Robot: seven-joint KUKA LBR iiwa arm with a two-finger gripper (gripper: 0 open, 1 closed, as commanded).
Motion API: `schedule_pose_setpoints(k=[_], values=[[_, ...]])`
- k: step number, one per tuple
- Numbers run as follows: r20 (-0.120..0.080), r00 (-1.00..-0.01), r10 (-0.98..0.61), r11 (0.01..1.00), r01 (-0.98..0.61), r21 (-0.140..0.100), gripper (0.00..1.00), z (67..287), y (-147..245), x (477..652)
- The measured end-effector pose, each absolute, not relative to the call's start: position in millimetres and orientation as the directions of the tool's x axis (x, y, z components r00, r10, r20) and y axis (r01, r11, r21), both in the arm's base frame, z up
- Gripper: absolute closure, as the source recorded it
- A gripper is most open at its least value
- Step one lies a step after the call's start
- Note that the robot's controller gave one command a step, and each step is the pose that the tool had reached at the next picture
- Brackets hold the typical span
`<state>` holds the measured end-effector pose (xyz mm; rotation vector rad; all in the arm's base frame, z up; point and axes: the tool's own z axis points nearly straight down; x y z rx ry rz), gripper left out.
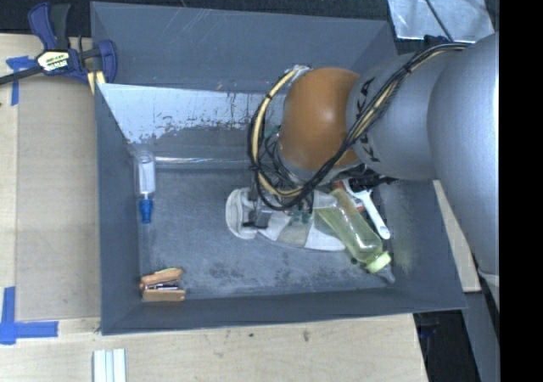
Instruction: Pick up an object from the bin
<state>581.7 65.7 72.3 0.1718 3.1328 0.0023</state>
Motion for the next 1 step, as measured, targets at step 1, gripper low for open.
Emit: schedule_pose_setpoints(k=[1], values=[[0.000,-0.994,0.107,0.994,0.107,0.000,1.00,277.1,40.2,580.6]])
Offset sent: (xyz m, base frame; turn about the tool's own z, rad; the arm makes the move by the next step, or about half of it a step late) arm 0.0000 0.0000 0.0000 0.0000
